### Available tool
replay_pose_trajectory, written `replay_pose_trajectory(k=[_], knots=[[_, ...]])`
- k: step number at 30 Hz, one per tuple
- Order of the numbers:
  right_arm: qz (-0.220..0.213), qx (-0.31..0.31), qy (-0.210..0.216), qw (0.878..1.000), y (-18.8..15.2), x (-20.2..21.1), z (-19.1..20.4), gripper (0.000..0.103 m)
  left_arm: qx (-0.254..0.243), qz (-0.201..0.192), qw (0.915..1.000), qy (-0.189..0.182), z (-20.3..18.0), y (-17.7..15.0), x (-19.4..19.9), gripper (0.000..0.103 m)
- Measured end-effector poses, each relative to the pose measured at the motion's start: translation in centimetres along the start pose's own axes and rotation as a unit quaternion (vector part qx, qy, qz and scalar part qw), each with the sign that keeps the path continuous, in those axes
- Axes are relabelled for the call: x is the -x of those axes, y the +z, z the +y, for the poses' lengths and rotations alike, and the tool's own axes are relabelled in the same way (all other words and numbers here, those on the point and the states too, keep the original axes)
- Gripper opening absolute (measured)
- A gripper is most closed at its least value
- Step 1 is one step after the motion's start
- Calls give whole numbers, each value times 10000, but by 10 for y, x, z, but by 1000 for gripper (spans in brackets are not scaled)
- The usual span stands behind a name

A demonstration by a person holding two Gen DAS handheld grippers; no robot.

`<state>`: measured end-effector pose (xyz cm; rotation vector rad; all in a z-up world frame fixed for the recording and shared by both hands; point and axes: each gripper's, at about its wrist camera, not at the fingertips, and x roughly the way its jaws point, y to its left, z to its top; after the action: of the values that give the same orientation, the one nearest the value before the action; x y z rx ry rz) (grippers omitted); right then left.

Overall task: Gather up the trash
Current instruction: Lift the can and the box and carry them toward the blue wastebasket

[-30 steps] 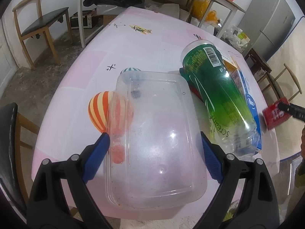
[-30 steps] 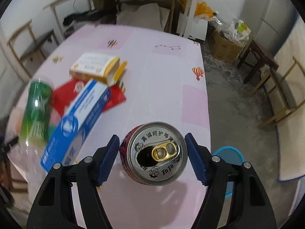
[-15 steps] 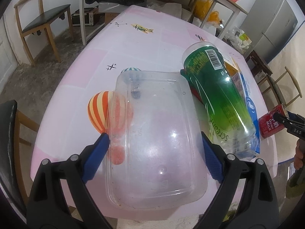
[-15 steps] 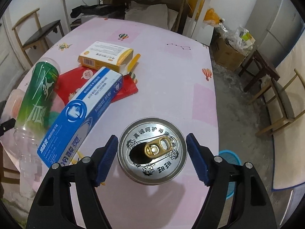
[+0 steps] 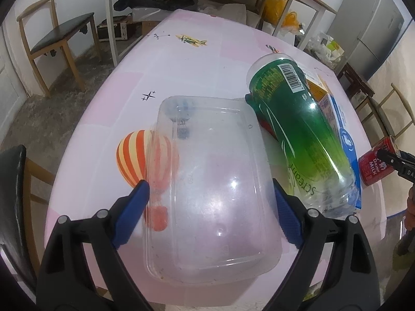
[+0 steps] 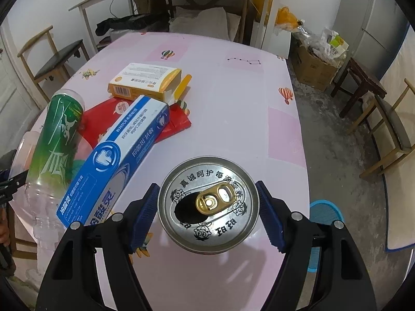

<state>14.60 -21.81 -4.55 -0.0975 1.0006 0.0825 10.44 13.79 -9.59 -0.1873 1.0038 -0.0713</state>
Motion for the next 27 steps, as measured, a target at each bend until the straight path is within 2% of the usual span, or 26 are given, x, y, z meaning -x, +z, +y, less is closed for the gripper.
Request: replay_pose_trajectory(k=[2,7,13,17,20,23,26,27], knots=[[3,-36,-33,10000,0,-2,0,64,20,-36,10000,32,2,-1,1,85],[-73,-194,3,9998,-2,2,-4,64,73,-198,9997,120,8,-2,13,82],[-346,-433,178,9983,-5,21,-15,64,81,-719,9972,176,7,-4,54,82],[-685,-681,430,9944,-11,47,-30,64,-16,-1086,9941,39,-4,-4,88,82],[-1106,-925,477,9884,-21,79,-51,64,-272,-1357,9901,-221,-27,3,113,82],[-1449,-1269,279,9809,-37,108,-80,64,-842,-1588,9817,-636,-70,12,129,82],[-1732,-1850,-67,9673,-67,139,-126,64,-1433,-1535,9683,-1354,-130,23,132,82],[-1765,-1984,-150,9640,-75,144,-136,64,-1634,-1415,9614,-1703,-156,29,131,82]])
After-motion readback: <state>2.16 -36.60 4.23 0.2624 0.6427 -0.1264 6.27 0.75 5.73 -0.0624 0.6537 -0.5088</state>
